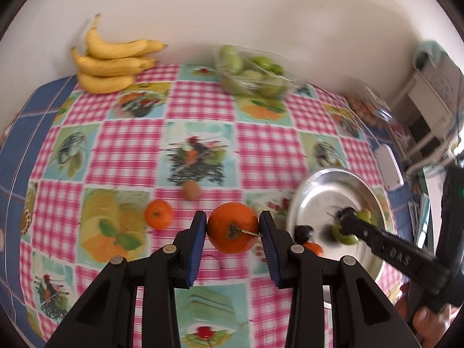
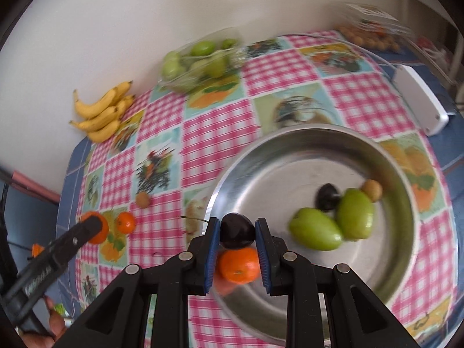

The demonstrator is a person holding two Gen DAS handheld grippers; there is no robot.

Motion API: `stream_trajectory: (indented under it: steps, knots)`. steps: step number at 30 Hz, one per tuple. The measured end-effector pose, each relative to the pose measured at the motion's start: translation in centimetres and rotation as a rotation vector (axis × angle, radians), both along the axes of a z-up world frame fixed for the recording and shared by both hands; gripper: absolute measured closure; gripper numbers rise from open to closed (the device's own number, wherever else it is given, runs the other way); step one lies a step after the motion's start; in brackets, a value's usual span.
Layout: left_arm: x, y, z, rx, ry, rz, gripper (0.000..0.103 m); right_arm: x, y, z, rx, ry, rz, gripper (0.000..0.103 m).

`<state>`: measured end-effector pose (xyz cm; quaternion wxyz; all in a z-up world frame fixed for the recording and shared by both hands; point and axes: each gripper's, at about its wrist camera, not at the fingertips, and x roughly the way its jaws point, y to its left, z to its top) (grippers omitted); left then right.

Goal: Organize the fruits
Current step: 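Carry the dark plum and the tangerine over the steel bowl with both tools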

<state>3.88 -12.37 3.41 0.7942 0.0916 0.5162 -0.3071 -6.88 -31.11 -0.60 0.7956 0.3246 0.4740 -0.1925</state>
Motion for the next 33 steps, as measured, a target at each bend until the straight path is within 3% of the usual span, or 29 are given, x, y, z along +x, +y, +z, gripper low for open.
stream_trajectory:
  steps: [16,33]
  knots:
    - [-6.3,-6.5,-1.0,0.025,0.029,-0.233,0.064,-6.2,-6.4,-0.2,-0.091,0.101,-0.233,0.076]
    - [-10.8,-10.3,-3.7,0.146,0.011,-0.366,0.064,-7.3,-8.1,-3.3,-0.009,0.150,-0.266,0.076]
